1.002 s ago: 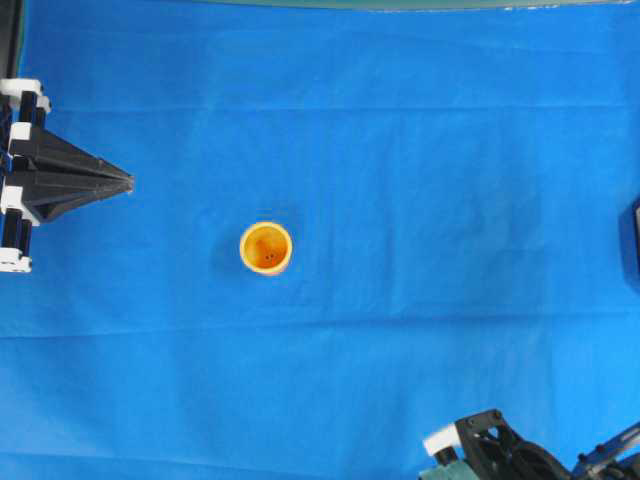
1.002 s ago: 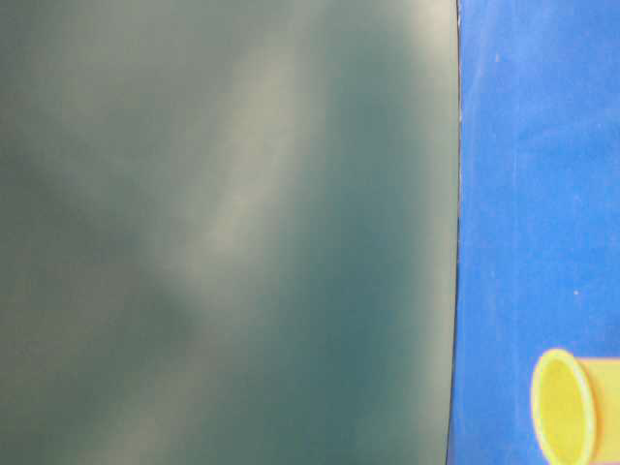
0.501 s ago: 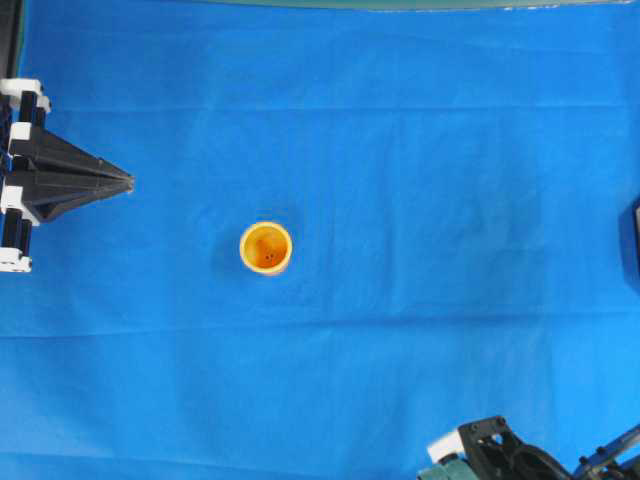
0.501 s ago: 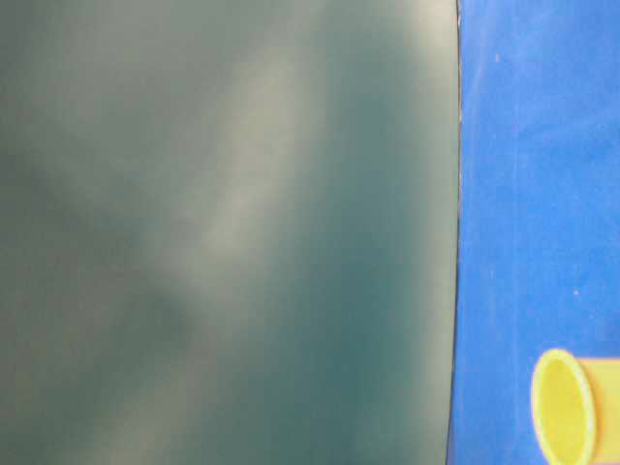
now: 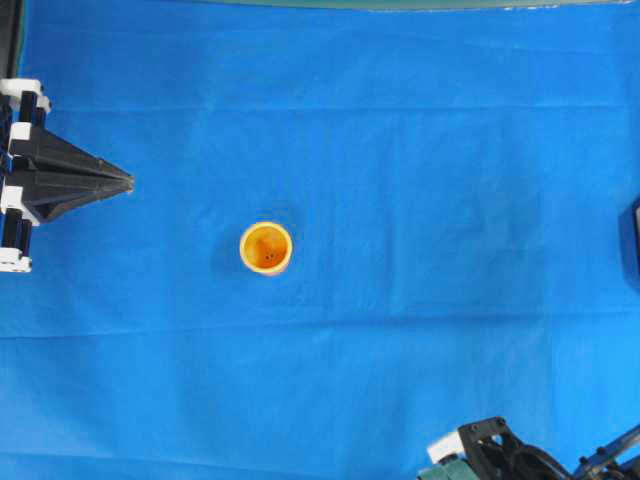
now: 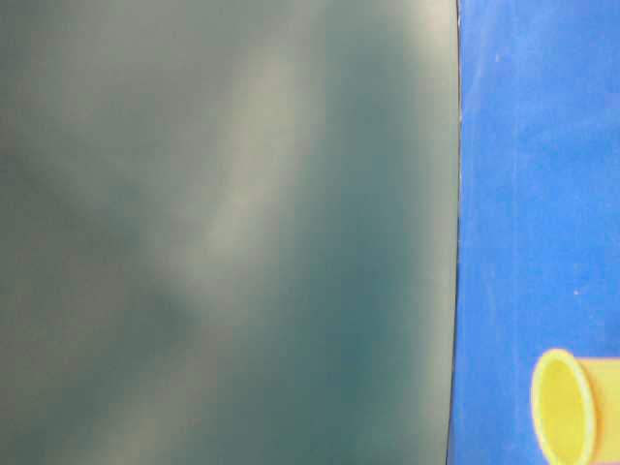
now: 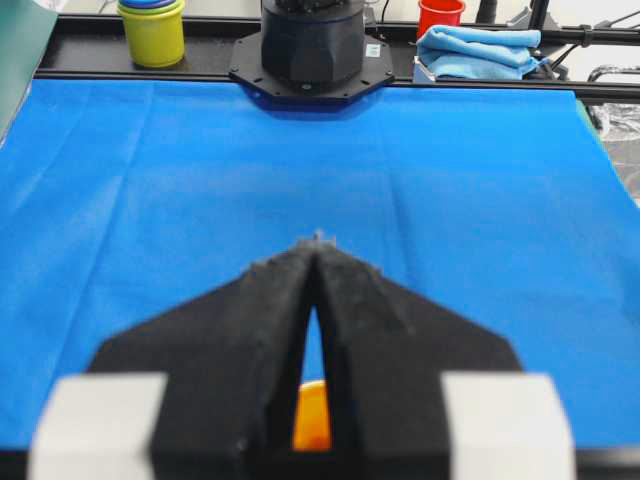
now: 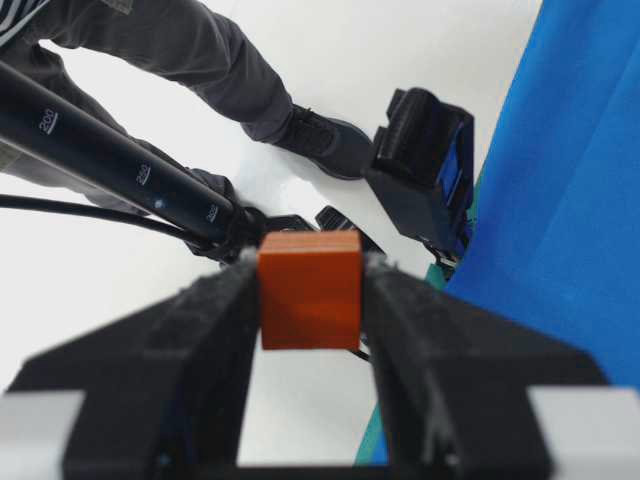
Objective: Move the block forward with right arm.
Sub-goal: 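Hold the cube in the right gripper at the near right corner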
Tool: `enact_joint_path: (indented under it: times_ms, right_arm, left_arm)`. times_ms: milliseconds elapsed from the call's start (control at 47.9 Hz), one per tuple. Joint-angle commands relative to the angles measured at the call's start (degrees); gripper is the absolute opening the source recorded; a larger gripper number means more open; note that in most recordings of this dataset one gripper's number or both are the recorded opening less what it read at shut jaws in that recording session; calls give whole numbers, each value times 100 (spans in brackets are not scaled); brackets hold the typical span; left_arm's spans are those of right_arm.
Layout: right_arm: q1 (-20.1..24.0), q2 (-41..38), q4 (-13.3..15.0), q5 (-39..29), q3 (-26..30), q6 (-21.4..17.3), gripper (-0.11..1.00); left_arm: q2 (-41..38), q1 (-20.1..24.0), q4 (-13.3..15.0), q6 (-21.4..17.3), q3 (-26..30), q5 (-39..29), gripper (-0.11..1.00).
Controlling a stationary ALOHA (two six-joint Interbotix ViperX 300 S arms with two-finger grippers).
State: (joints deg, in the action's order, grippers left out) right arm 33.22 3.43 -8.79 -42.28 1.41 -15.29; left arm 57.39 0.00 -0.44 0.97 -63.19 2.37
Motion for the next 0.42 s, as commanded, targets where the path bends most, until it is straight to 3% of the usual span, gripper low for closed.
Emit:
enact_joint_path:
  times_ms: [0, 397]
  right_arm:
    - [18, 220, -18, 44, 158, 0, 40]
    - [18, 220, -18, 18, 158, 0, 41]
  left_arm:
    - [-44, 9, -9, 0, 193, 44, 3]
    - [-44, 9, -18, 26, 193, 44, 3]
